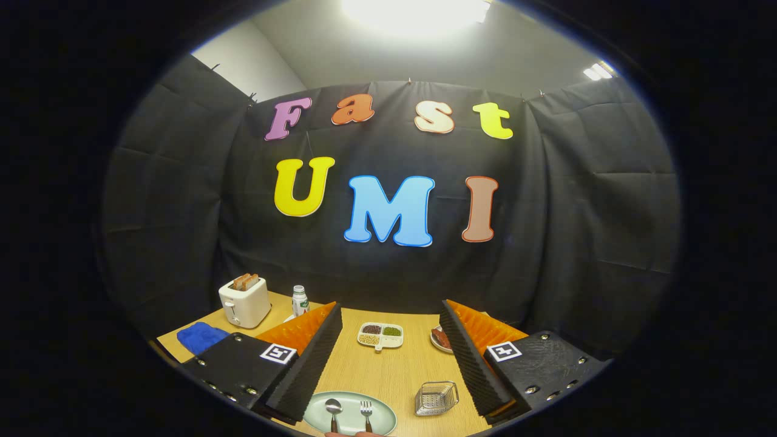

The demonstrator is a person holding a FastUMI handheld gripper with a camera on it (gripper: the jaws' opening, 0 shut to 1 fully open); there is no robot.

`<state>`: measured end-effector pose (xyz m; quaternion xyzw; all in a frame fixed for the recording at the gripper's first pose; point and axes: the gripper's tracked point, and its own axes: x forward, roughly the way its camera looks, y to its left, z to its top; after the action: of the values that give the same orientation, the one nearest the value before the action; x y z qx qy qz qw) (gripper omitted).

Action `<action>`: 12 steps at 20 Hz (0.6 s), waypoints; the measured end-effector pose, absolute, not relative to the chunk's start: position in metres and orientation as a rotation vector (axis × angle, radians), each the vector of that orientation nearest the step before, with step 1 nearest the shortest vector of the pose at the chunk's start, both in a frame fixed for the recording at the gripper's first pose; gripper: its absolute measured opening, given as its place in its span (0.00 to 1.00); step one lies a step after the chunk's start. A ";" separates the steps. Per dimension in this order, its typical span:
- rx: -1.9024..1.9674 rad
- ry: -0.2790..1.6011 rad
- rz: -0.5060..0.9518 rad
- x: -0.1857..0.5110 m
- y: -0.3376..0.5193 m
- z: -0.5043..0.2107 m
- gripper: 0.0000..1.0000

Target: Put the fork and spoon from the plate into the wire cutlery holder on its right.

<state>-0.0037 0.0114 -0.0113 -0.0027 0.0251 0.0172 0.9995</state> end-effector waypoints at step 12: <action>-0.035 0.189 0.108 0.008 0.010 -0.064 0.99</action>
<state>0.0077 0.0104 -0.0642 -0.0172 0.0944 0.0540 0.9939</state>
